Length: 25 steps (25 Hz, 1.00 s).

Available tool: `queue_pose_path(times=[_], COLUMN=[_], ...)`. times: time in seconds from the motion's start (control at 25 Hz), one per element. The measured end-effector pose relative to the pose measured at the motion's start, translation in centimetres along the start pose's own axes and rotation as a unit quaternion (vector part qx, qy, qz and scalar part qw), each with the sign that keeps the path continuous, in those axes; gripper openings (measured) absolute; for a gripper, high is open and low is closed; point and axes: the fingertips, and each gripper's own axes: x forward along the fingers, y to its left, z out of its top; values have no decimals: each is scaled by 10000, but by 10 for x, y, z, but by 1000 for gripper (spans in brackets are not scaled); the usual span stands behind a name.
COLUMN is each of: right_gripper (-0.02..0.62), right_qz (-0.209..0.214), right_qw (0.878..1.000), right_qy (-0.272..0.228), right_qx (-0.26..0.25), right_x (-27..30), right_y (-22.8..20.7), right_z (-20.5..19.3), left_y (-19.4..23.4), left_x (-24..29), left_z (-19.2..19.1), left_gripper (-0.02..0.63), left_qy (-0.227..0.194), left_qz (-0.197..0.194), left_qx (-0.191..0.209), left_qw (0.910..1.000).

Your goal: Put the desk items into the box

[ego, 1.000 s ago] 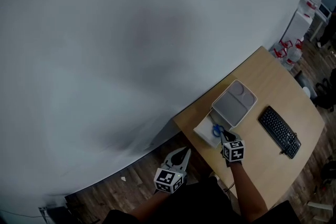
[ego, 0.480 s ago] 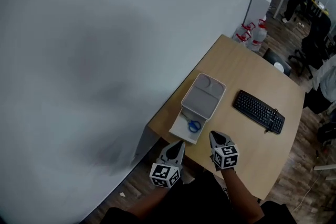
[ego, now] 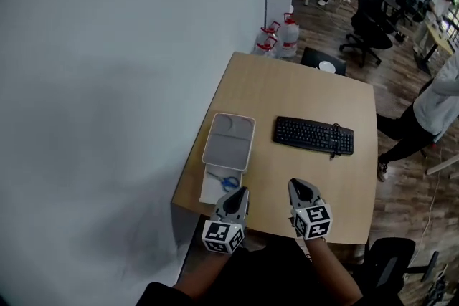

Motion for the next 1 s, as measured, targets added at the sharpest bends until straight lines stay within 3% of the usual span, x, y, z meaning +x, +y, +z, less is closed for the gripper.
queue_pose_path(times=[0.24, 0.68, 1.0], right_gripper=[71, 63, 60], right_qz=[-780, -1809, -2029], right_qw=[9963, 9813, 9764], right_qy=[-306, -596, -687], right_qx=[192, 287, 260], right_x=[-49, -116, -133], right_y=[-55, -124, -157], right_z=[6, 1, 8], left_y=[-41, -97, -124], left_x=[43, 99, 126], left_z=[16, 19, 20], left_gripper=[20, 20, 20], left_qy=[11, -43, -49], left_qz=[-579, -1058, -1213], left_qx=[291, 539, 666], left_qw=[9979, 9929, 9904])
